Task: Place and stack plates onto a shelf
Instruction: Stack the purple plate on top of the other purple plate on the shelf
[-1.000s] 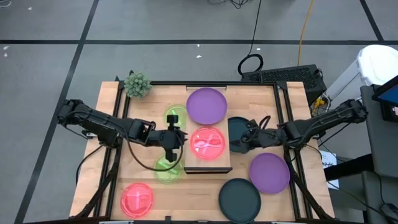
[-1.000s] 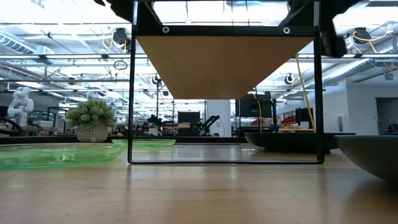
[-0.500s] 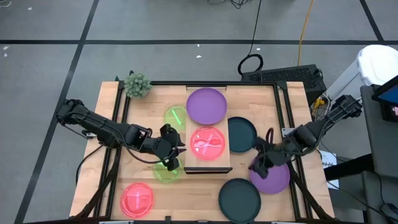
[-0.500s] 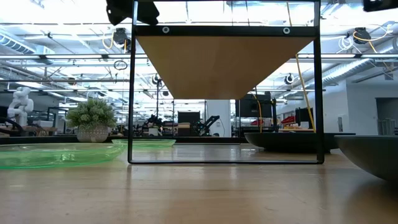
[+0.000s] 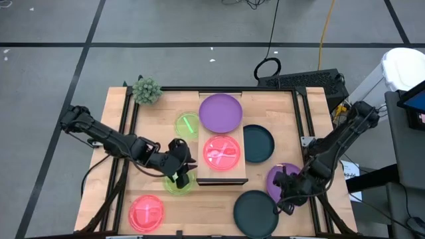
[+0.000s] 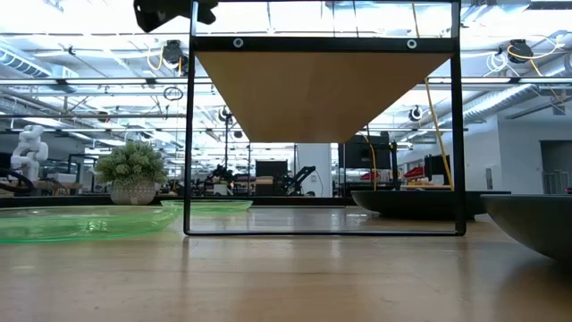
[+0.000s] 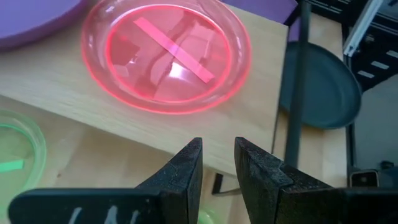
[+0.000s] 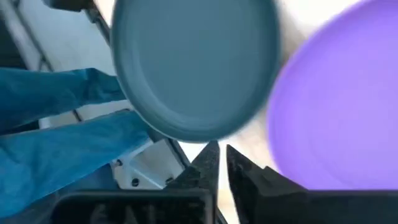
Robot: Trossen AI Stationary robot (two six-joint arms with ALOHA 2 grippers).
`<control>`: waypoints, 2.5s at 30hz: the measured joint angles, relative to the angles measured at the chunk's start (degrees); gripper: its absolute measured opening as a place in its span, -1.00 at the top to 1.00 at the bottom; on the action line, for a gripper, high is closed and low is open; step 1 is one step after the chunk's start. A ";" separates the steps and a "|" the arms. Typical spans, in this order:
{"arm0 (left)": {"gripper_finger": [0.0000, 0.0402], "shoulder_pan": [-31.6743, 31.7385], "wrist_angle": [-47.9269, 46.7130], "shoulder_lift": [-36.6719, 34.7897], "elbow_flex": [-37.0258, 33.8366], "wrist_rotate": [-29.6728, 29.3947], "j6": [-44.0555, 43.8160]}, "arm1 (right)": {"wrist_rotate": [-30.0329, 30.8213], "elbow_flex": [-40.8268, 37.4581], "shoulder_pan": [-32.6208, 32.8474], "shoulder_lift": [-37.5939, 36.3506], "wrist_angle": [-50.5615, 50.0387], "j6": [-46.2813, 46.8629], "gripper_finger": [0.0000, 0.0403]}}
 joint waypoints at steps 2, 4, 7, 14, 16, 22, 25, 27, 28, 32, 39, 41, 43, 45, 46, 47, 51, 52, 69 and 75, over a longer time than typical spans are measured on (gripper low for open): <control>0.51 -0.73 -0.06 0.00 0.00 0.01 -0.08 | 0.55 -2.39 1.11 -0.15 4.92 -0.70 0.76; 0.51 -1.43 -0.15 0.00 0.00 0.00 -0.43 | 0.53 -4.48 2.17 -0.06 8.35 -1.96 0.59; 0.51 -2.46 -0.55 0.00 0.00 0.04 -1.81 | 1.90 -6.60 4.16 1.13 11.81 -6.72 0.34; 0.51 -5.02 -0.58 0.00 0.00 0.04 -5.33 | 1.42 -6.78 8.73 5.63 10.20 -14.69 0.11; 0.51 -5.53 -0.98 0.00 0.00 0.07 -6.37 | 1.69 -6.78 9.64 6.92 8.43 -15.71 0.12; 0.51 -6.27 -1.52 0.00 0.00 2.29 -11.13 | 3.21 -6.78 10.49 9.78 6.68 -20.07 0.22; 0.51 -6.79 -1.62 0.00 0.00 4.18 -13.72 | 3.99 -6.78 10.49 10.88 6.53 -22.19 0.28; 0.51 -7.19 -1.76 0.00 0.00 4.46 -15.43 | 4.26 -6.78 10.49 11.24 6.55 -22.87 0.33; 0.51 -7.44 -1.79 0.00 0.00 4.46 -16.24 | 4.26 -6.78 10.49 11.44 6.56 -23.05 0.36; 0.51 -8.20 -1.79 0.00 0.00 4.48 -19.44 | 4.36 -6.78 10.48 11.60 6.53 -23.84 0.48; 0.51 -9.07 -3.24 0.00 0.00 4.10 -22.36 | 4.55 -6.78 10.47 11.60 4.68 -27.77 0.77; 0.51 -9.07 -3.96 0.02 0.00 3.44 -22.49 | 4.61 -6.78 10.47 11.60 3.81 -28.61 0.86; 0.51 -9.05 -4.74 0.02 0.00 2.88 -22.74 | 4.59 -7.01 10.47 11.60 4.17 -29.30 0.93; 0.51 -9.07 -5.24 0.02 0.00 2.86 -23.06 | 4.50 -7.43 10.53 11.57 5.24 -28.93 0.97; 0.51 -9.07 -5.29 0.02 0.00 2.85 -23.22 | 4.56 -7.78 10.74 11.57 6.04 -28.23 0.97; 0.51 -9.07 -5.29 0.02 0.00 2.72 -23.56 | 4.76 -8.12 10.96 11.57 6.84 -27.50 0.97; 0.51 -9.07 -5.31 0.02 0.00 2.36 -24.67 | 7.11 -9.18 12.01 11.57 8.26 -25.04 0.79; 0.51 -9.05 -5.31 0.02 0.00 2.36 -25.09 | 7.39 -9.18 12.14 11.58 8.12 -24.77 0.72; 0.51 -9.05 -5.07 0.02 0.00 2.32 -26.56 | 9.17 -10.63 12.35 11.53 3.58 -27.79 0.67; 0.51 -9.07 -5.09 0.02 0.00 2.32 -26.45 | 10.92 -10.56 12.37 11.44 3.78 -29.35 0.92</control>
